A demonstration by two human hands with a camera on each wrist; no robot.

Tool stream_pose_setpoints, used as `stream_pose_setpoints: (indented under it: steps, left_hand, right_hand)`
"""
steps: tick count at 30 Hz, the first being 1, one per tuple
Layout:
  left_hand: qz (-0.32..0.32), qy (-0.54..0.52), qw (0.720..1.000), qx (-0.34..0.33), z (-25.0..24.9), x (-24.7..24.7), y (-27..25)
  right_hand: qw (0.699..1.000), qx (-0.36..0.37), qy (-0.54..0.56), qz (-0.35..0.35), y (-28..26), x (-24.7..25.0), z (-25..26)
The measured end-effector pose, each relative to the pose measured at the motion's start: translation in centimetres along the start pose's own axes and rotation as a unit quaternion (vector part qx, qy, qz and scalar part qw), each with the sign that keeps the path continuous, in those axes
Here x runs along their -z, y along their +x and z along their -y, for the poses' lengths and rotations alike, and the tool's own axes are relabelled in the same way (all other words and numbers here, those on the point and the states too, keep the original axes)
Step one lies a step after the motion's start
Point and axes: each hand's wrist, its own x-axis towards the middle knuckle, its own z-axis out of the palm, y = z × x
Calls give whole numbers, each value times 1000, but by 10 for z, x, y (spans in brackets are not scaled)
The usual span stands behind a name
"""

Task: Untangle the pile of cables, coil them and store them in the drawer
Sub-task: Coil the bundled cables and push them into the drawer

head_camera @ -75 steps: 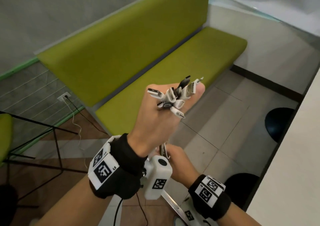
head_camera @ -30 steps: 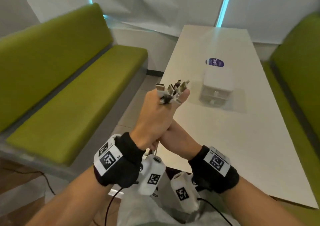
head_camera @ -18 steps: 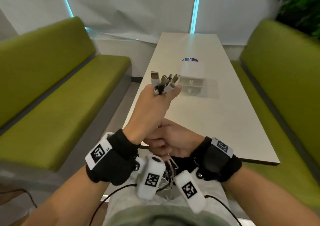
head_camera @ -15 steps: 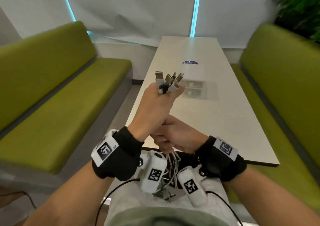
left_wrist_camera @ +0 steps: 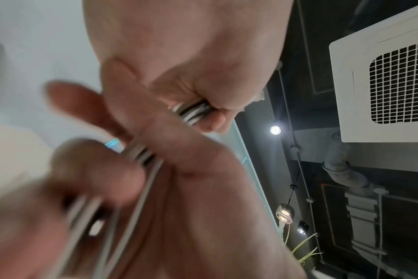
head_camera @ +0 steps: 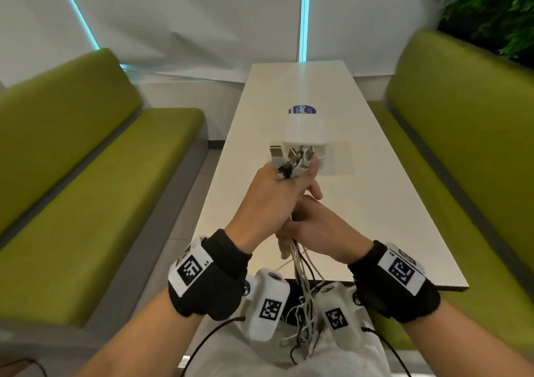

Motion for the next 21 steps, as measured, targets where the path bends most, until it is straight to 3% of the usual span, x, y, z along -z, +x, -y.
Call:
stream_pose_setpoints:
  steps: [4, 9, 13, 17, 21]
  left_hand:
    - [19, 67, 997, 16, -3, -4, 18]
    - [62, 36, 997, -5, -20, 3, 30]
    - [40, -81, 993, -75, -21, -1, 34]
    - [11, 36, 976, -215, -24, -5, 40]
    - [16, 48, 971, -232, -23, -14, 43]
  right_hand:
    - [997, 21, 58, -52, 13, 12, 0]
    - [975, 25, 200, -96, 15, 18, 5]
    - [967, 26, 230, -105, 12, 28, 10]
    - [968, 18, 226, -110, 8, 30, 8]
    - [969, 21, 211, -124, 7, 38, 6]
